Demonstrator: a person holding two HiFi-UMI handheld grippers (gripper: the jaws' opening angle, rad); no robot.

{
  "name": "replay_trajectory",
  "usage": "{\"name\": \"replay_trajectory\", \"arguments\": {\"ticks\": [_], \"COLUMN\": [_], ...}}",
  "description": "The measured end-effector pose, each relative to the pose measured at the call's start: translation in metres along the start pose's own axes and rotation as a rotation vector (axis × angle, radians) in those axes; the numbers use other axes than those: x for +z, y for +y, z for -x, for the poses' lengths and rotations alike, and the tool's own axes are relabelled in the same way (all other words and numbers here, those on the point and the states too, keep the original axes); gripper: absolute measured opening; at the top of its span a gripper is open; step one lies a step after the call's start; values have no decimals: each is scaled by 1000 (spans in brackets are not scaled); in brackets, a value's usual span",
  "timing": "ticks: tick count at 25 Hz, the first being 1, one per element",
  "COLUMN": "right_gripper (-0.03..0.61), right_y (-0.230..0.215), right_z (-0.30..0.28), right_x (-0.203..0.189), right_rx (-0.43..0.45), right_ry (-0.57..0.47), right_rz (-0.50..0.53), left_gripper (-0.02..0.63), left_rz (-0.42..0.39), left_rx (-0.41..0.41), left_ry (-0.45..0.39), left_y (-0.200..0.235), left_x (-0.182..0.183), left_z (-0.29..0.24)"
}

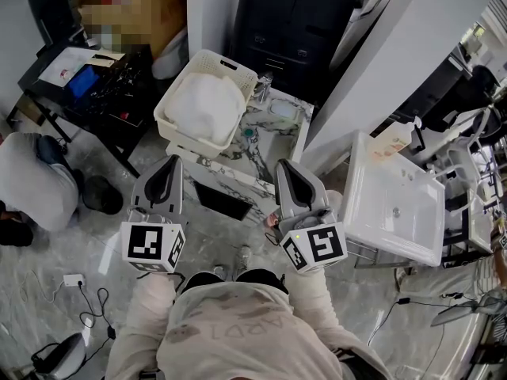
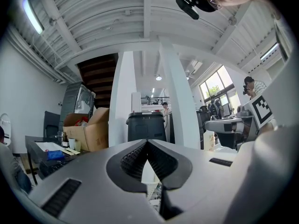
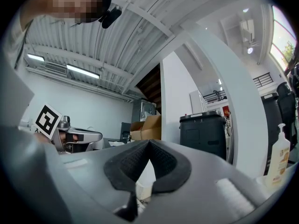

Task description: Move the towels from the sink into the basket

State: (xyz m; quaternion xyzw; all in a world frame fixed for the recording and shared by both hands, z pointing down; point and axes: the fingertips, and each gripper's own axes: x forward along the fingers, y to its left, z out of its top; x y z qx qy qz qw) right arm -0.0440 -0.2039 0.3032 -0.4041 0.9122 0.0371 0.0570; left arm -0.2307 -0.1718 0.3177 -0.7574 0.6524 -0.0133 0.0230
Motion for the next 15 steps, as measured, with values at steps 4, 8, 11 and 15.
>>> {"name": "replay_trajectory", "arguments": {"ticks": [4, 8, 11, 15], "right_gripper": [9, 9, 9, 9], "right_y": [0, -1, -3, -4], "right_z": [0, -1, -2, -2], "right_x": [0, -1, -1, -2], "right_rx": [-5, -7, -10, -11], "right_ry": [1, 2, 2, 2], "right_rz": [1, 3, 3, 3], "left_gripper": [6, 6, 6, 6], "left_rz": [10, 13, 12, 19], "left_rx": [3, 6, 9, 12], "left_ry": [2, -2, -3, -6], "left_y": [2, 4, 5, 6], "left_x": [-2, -3, -3, -3], "left_z": [0, -3, -5, -7]}}
